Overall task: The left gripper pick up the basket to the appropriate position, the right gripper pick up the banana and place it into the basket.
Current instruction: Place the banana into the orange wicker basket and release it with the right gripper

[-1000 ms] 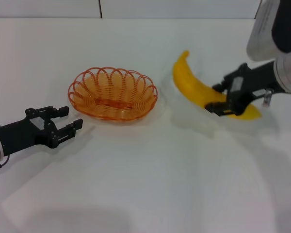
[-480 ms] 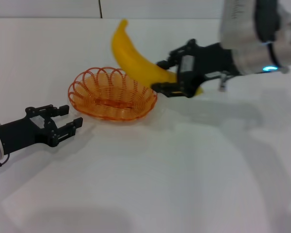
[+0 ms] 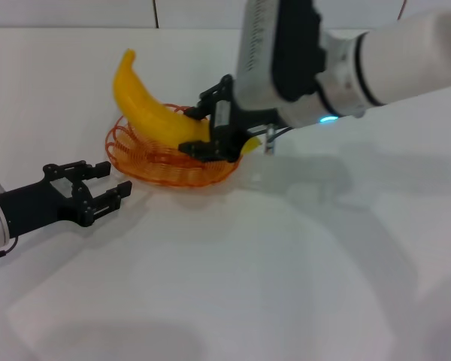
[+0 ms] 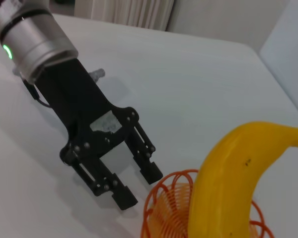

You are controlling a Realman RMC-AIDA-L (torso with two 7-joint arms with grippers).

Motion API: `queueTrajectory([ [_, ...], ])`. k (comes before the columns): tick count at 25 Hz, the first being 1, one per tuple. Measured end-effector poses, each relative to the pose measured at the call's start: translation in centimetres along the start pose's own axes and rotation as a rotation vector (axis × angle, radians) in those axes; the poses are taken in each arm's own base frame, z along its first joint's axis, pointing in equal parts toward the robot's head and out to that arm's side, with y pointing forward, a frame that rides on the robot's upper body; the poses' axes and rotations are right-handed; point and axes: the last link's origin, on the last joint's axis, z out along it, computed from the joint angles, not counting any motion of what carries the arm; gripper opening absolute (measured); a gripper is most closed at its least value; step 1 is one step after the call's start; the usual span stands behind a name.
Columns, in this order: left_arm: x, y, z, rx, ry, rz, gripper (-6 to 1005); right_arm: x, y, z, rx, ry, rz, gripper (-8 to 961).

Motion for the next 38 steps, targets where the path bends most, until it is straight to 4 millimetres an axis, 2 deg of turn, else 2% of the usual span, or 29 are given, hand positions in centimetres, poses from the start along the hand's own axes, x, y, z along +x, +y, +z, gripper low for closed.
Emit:
queueTrajectory([
  [4, 0.2, 0.0, 0.3, -0.007, 0.001, 0.004, 527, -0.3, 0.5, 1.6, 0.006, 0.024, -0.030, 592],
  [11, 0.3, 0.3, 0.9, -0.027, 0.000, 0.007, 527, -0.1, 0.4, 2.9, 0.027, 0.058, -0.056, 612],
  [25, 0.1, 0.3, 0.8, -0.025, -0.002, 0.002, 527, -0.2, 0.5, 3.3, 0.021, 0.071, -0.075, 651],
  [32, 0.0, 0.3, 0.7, -0.022, -0.005, -0.001, 527, -1.1, 1.2, 2.5, -0.003, 0.048, -0.065, 680],
  [38, -0.3, 0.4, 0.5, -0.020, -0.009, -0.006, 527, -1.2, 1.8, -0.7, 0.033, -0.029, -0.046, 739],
])
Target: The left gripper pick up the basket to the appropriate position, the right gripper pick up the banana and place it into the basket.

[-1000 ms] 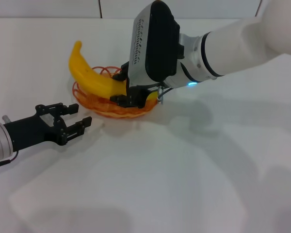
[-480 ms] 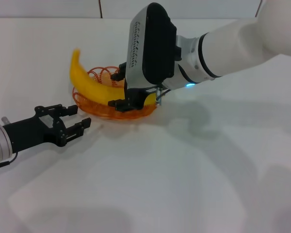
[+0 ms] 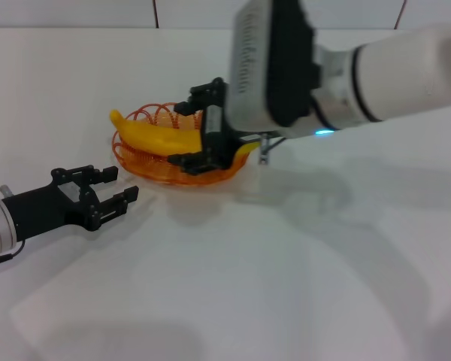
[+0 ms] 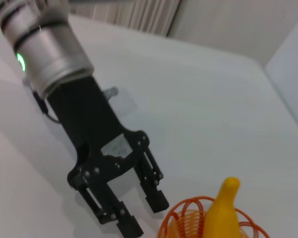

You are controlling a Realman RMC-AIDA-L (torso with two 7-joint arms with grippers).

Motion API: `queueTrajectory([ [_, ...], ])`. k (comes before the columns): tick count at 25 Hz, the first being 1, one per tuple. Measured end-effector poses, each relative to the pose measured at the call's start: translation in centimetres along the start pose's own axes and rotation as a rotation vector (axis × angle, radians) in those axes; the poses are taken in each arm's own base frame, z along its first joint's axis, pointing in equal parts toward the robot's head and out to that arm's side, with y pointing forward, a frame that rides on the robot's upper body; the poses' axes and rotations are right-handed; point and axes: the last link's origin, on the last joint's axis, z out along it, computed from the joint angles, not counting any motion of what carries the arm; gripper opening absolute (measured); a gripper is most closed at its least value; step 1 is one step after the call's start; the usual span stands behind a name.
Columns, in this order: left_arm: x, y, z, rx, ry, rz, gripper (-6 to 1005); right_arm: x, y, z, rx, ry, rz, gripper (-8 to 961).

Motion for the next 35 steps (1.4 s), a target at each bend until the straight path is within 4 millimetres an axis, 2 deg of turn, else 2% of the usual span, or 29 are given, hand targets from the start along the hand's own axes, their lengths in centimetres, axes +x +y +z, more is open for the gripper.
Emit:
queueTrajectory([
  [3, 0.0, 0.0, 0.0, 0.002, 0.001, -0.001, 527, 0.6, -0.1, -1.8, 0.008, -0.030, 0.019, 738],
  [7, -0.1, 0.0, -0.1, 0.004, 0.002, 0.002, 527, 1.5, 0.1, -3.2, -0.026, -0.089, 0.060, 736],
  [13, -0.1, 0.0, -0.1, 0.005, 0.004, 0.015, 527, 4.6, -0.1, -4.6, -0.066, -0.156, 0.150, 733],
  [28, 0.3, -0.1, 0.0, 0.025, 0.042, 0.018, 527, 12.7, -0.2, -5.2, 0.015, -0.206, 0.375, 733],
  [35, 0.3, -0.1, 0.0, 0.025, 0.043, 0.024, 527, 14.4, 0.6, -5.3, 0.018, -0.202, 0.432, 733],
])
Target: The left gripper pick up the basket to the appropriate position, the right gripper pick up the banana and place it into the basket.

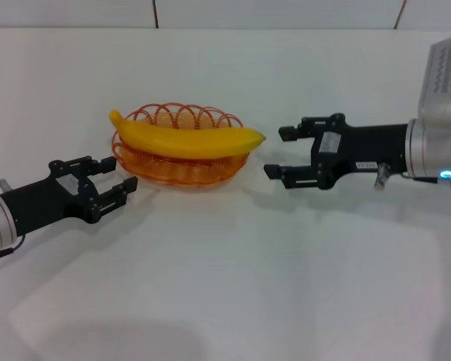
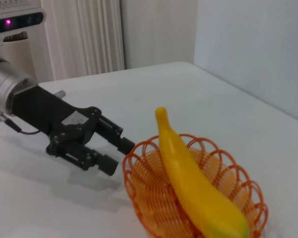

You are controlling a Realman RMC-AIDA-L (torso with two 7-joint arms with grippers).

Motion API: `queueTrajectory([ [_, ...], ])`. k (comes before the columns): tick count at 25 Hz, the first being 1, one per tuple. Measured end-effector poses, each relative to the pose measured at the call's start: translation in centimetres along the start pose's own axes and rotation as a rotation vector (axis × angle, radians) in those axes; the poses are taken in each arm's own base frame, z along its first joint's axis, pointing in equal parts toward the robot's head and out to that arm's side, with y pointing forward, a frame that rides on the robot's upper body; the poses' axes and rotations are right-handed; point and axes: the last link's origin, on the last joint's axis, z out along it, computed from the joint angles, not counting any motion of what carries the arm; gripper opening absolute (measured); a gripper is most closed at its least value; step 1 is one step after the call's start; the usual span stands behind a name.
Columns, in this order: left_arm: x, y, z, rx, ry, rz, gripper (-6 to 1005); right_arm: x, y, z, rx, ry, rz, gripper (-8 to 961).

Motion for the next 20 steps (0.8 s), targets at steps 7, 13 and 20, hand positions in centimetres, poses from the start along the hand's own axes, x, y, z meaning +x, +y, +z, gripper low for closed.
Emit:
queueTrajectory([
  [7, -0.3, 0.1, -0.2, 0.004, -0.004, -0.008, 527, 0.3, 0.7, -0.6, -0.048, -0.024, 0.005, 734],
  [13, -0.5, 0.2, -0.3, 0.006, -0.005, -0.007, 527, 0.9, 0.4, -1.5, -0.023, -0.052, 0.017, 734],
  [20, -0.4, 0.2, -0.3, 0.007, -0.002, -0.007, 527, 1.2, 0.2, -1.9, -0.016, -0.052, 0.018, 734],
])
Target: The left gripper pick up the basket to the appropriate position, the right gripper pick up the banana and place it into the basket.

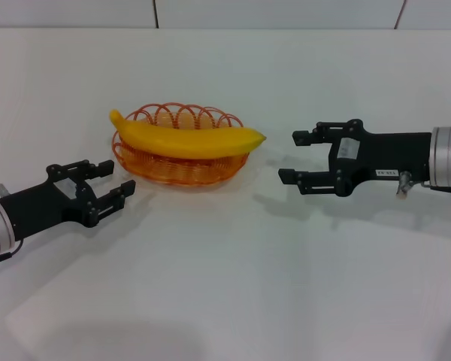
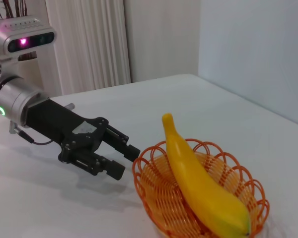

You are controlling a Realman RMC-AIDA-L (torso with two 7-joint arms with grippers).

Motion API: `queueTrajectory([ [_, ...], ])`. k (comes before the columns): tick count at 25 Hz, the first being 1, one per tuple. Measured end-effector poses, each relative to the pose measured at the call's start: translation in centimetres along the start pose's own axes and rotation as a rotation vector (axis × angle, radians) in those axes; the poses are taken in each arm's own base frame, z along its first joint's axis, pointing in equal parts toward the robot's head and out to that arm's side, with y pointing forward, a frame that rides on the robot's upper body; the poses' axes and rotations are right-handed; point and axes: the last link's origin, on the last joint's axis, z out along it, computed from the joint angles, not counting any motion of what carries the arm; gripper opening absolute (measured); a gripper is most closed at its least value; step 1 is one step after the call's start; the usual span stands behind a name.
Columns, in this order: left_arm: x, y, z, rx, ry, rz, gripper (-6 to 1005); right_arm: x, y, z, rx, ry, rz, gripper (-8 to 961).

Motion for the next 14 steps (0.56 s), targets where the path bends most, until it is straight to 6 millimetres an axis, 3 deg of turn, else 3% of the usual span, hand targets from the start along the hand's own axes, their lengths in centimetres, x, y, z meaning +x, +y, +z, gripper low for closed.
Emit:
queueTrajectory([
  [14, -0.03, -0.01, -0.04, 0.002, 0.000, -0.002, 527, 0.12, -0.04, 0.15, 0.000, 0.002, 0.005, 734],
])
